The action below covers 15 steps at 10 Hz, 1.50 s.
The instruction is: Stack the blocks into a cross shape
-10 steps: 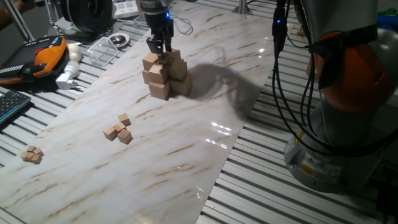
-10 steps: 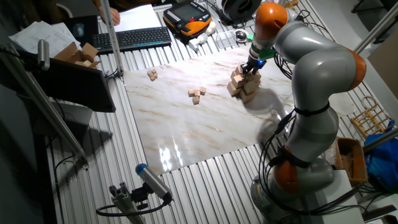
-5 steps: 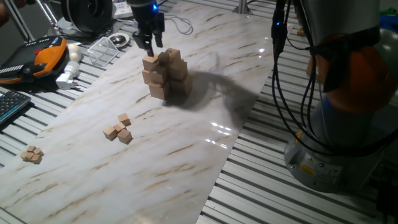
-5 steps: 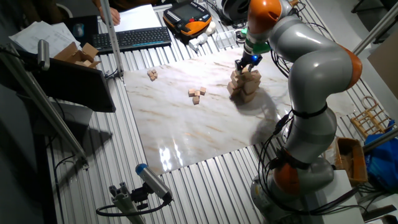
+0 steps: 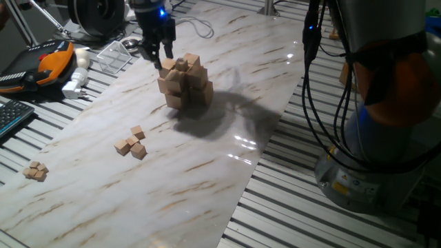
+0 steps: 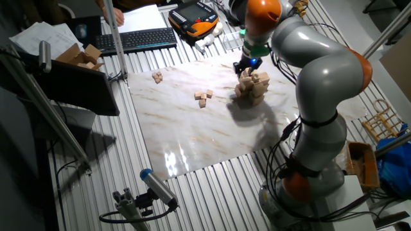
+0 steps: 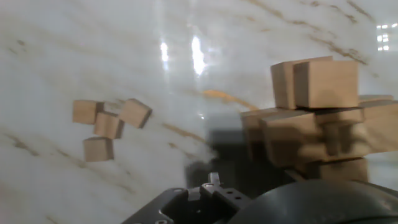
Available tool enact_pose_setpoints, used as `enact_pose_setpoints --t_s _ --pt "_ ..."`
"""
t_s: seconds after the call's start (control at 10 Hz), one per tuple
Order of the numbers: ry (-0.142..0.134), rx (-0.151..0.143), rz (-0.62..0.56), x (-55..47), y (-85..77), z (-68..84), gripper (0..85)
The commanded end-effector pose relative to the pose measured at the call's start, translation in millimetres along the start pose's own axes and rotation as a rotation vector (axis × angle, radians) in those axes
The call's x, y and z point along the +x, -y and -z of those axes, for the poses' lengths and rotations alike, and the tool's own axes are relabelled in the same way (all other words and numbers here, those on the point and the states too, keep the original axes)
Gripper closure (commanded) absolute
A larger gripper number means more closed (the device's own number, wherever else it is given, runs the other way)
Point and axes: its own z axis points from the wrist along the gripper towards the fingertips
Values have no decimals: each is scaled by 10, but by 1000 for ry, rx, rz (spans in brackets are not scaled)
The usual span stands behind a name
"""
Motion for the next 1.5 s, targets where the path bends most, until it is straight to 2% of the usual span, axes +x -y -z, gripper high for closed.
enact_pose_setpoints --t_s 0.0,0.2,0.4,0.6,0.7,0.8,0.9,1.0,1.1,1.2,1.3,1.4 --pt "8 -16 0 54 -407 -74 340" --pt "5 -11 23 89 -453 -141 340" --pt "7 -1 21 82 -445 -148 340" --pt "7 -10 29 75 -440 -161 340" --pt "40 4 23 75 -440 -161 340" --pt "49 7 36 75 -440 -161 340" --pt "39 -24 59 75 -440 -161 340" --pt "22 -44 78 75 -440 -161 340" --pt "-3 -60 29 75 -440 -161 340" --pt "22 -23 28 75 -440 -161 340" --pt "36 -19 20 75 -440 -161 340" --pt "34 -13 5 75 -440 -161 340"
